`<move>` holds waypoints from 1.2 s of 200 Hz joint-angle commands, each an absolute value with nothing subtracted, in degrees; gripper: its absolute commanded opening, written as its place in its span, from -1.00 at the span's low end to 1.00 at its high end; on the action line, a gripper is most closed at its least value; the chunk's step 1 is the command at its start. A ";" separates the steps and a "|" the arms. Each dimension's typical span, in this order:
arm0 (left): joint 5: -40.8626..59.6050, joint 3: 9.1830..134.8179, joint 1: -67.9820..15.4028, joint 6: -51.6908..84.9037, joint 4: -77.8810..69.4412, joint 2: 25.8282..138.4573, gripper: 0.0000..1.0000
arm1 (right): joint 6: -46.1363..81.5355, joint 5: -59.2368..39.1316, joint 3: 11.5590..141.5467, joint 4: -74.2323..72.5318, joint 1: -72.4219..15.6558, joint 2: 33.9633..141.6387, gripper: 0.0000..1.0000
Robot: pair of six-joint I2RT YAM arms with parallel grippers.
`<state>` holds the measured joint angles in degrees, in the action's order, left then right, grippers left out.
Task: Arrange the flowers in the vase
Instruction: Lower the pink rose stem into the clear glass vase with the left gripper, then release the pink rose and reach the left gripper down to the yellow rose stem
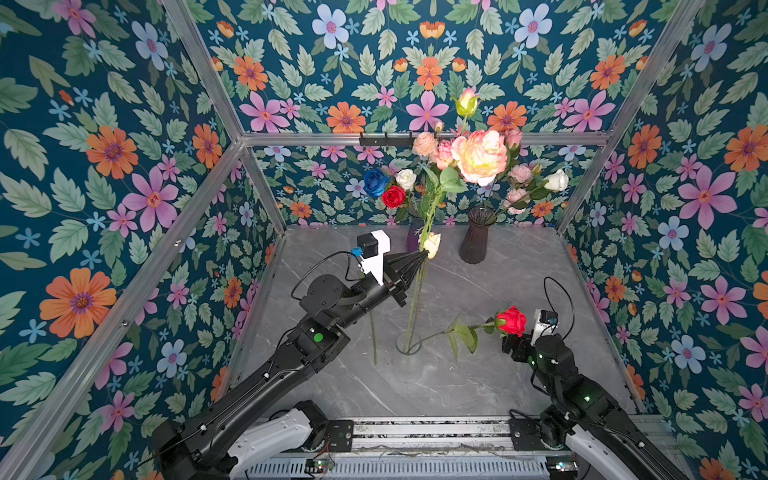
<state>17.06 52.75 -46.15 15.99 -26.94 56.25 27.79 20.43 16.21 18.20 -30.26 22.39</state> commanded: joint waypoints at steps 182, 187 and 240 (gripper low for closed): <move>15.41 39.91 -47.25 19.01 -27.68 48.22 -0.42 | 27.05 20.49 16.00 16.46 -30.29 22.68 0.86; 14.02 39.79 -47.24 18.61 -26.84 47.70 -0.43 | 27.06 20.48 16.02 16.47 -30.26 22.67 0.86; -11.23 44.18 -47.04 18.68 -5.02 45.78 -0.32 | 27.07 20.41 16.03 16.45 -30.32 22.76 0.86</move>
<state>3.16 42.28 -47.20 19.27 -16.99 45.60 26.81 19.92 16.10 17.96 -30.26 22.61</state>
